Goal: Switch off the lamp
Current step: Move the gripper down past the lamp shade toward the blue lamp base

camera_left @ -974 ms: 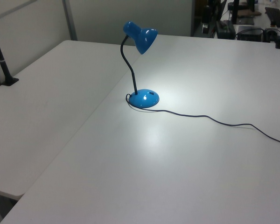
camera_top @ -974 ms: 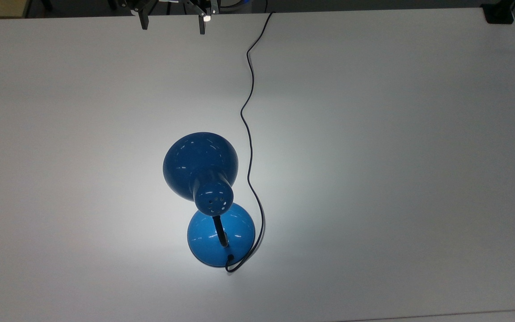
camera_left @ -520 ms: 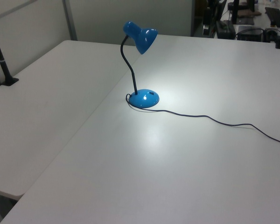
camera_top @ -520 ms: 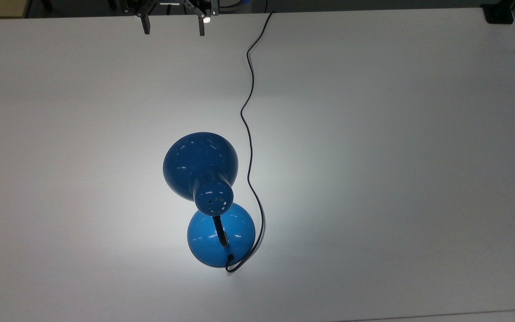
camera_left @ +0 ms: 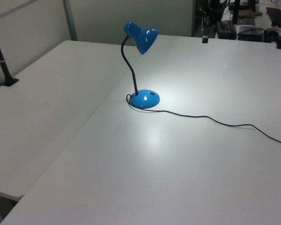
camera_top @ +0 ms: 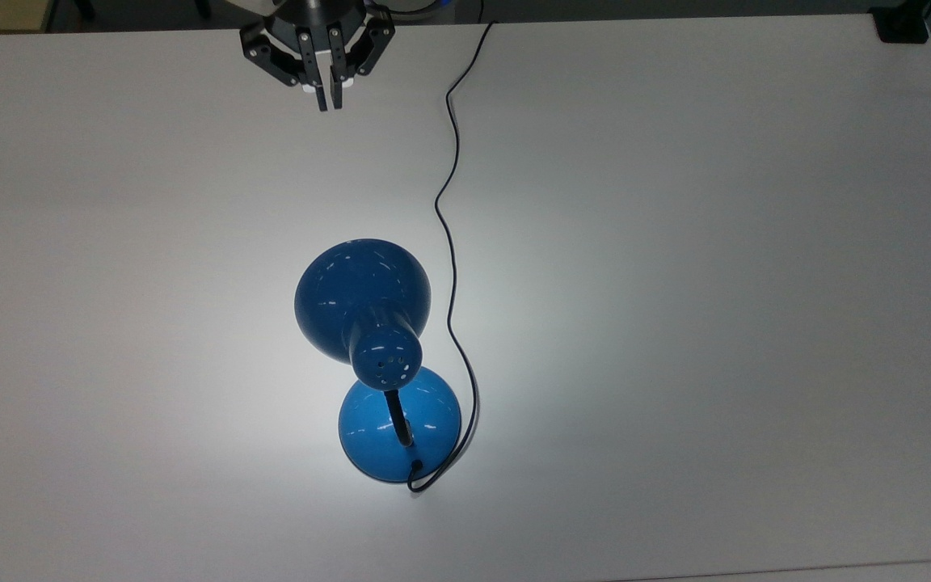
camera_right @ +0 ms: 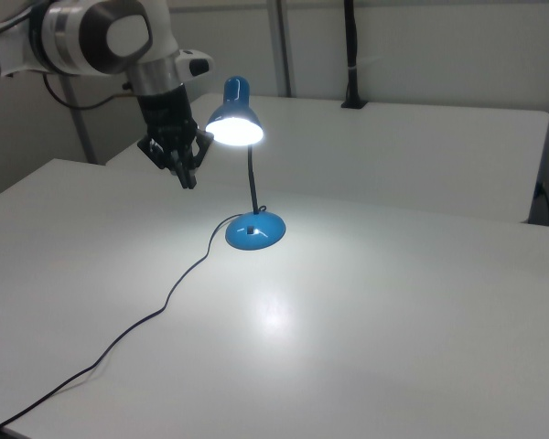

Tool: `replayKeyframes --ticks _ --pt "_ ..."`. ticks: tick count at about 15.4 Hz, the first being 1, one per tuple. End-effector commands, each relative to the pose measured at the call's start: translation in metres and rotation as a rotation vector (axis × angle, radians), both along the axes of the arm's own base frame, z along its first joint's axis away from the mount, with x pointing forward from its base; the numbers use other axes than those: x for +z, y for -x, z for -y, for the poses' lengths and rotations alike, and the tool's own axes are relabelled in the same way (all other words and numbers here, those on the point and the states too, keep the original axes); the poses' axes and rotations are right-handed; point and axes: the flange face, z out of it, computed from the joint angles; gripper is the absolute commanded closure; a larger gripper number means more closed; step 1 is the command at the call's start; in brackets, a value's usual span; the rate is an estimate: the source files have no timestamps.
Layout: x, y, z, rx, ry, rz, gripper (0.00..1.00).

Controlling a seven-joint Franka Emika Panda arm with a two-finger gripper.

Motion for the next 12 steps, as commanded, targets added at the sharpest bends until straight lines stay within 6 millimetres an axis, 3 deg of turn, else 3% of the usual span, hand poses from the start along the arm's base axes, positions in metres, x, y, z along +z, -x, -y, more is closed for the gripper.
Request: replayKeyframes --ticks 1,7,12 --pt "-0.032 -0.020 -0.007 0.130 0.007 0.026 1.00" --pt "-0.079 -0.051 -0.010 0.081 -0.036 0.085 1.00" --pt "-0.121 -0.074 -0.031 0.059 -0.039 0.169 1.00"
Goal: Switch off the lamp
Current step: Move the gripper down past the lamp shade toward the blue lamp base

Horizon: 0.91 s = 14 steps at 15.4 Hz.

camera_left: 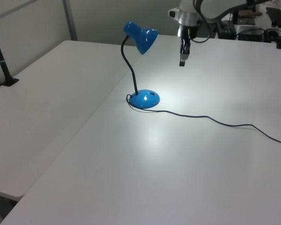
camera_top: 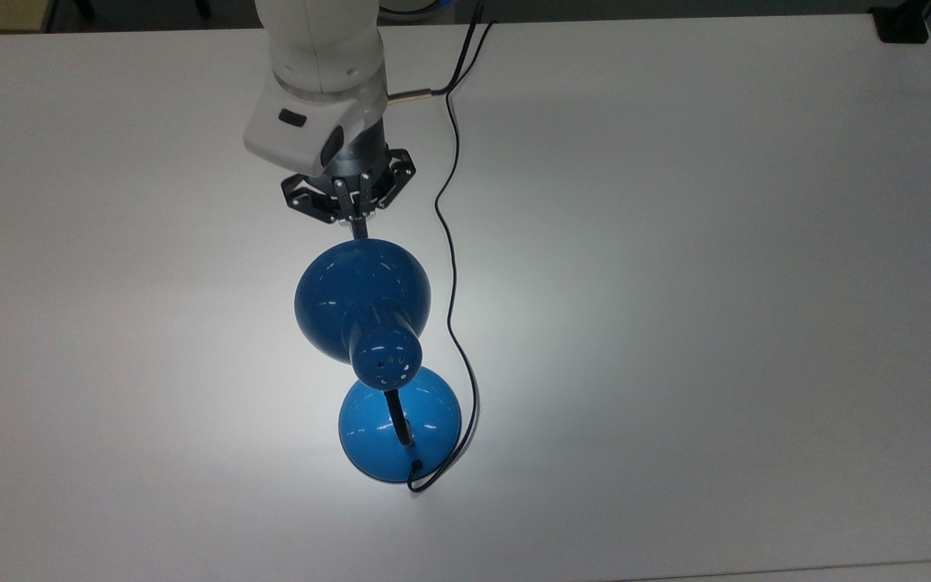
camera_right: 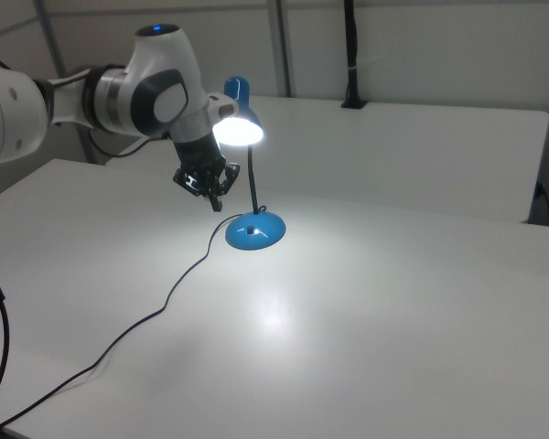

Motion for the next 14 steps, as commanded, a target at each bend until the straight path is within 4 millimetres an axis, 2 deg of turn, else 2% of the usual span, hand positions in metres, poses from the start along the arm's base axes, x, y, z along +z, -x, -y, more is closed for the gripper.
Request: replayKeyframes --ticks 1,8,14 --pt "-0.023 -0.013 -0.014 -0.033 -0.019 0.079 1.00" --pt "-0.068 -0.035 -0.025 -0.088 -0.029 0.151 1.00" --pt "-0.101 -0.046 -0.021 -0.115 -0.008 0.183 1.00"
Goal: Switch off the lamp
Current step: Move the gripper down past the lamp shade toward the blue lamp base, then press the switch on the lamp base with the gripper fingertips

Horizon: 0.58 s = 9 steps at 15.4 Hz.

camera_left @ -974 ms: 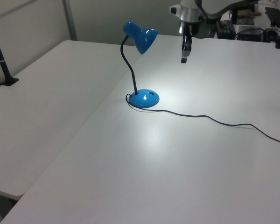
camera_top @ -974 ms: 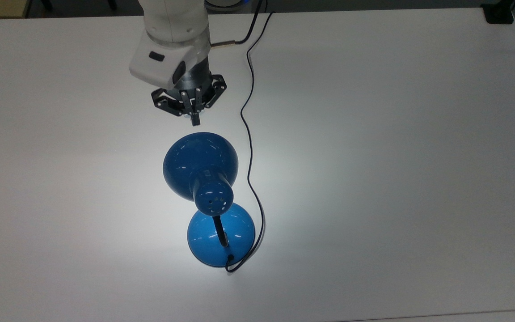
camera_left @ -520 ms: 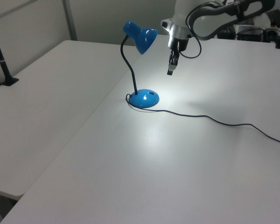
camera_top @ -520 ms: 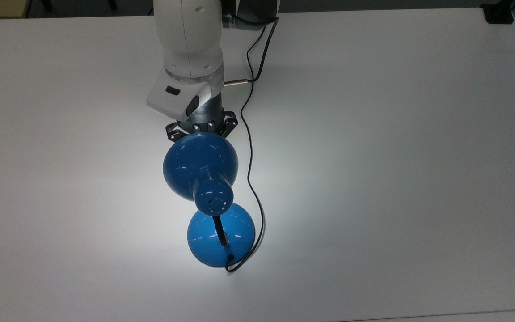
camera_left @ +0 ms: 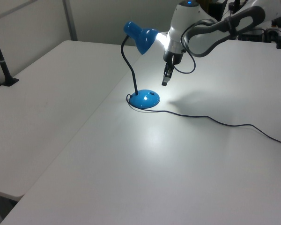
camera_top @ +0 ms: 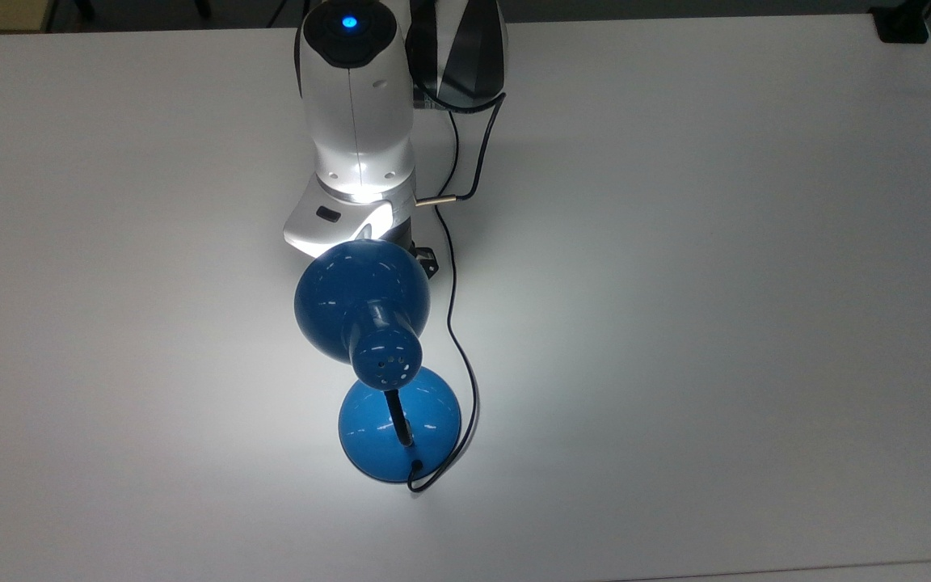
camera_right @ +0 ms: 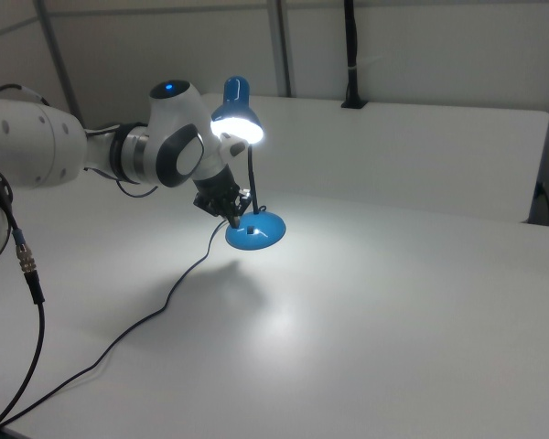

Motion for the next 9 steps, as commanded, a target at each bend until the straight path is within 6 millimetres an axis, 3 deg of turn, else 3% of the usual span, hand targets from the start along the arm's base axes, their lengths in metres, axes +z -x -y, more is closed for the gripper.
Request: replayKeyframes --ticks 1,9 --pt "-0.015 -0.005 0.001 -0.042 0.024 0.039 1.00" --pt "-0.035 -0.013 0.009 -0.048 0.033 0.083 1.00"
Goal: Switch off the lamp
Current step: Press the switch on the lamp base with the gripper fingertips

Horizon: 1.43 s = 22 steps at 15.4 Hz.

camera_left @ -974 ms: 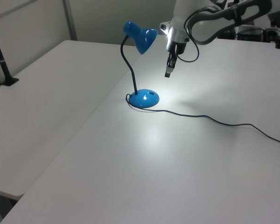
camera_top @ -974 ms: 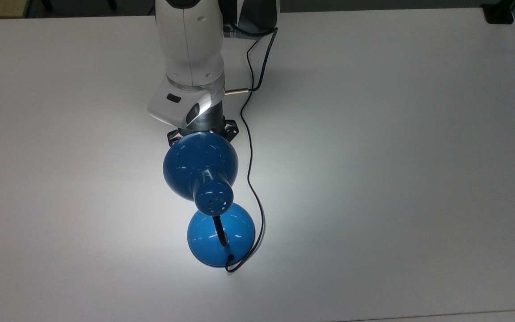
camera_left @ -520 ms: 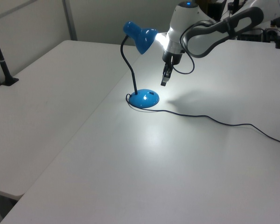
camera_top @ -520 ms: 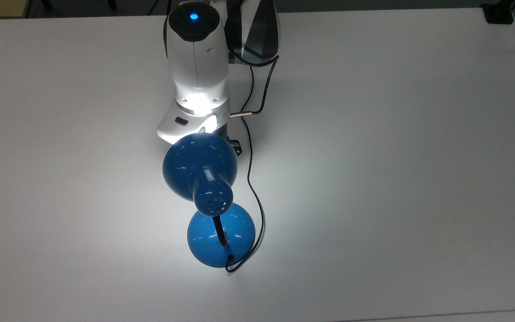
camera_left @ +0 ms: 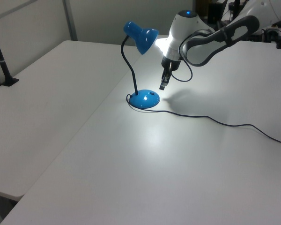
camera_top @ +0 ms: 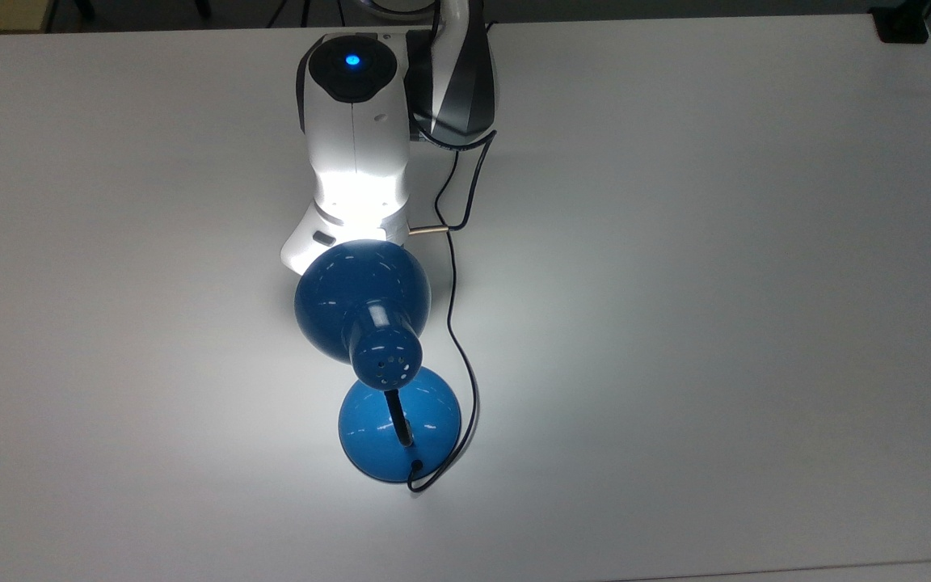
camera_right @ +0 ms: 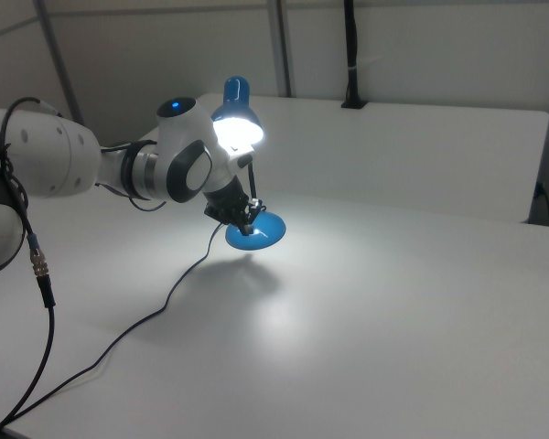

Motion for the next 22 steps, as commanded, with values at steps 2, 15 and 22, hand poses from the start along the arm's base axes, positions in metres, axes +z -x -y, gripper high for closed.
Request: replayKeyframes --ticks 2,15,22 --pt "-0.008 -0.005 0.001 -0.040 0.003 0.073 1.00" --pt "-0.024 -0.002 -0.004 -0.028 -0.006 0.130 1.00" --pt "-0.028 -0.006 -0.009 -0.051 -0.027 0.175 1.00"
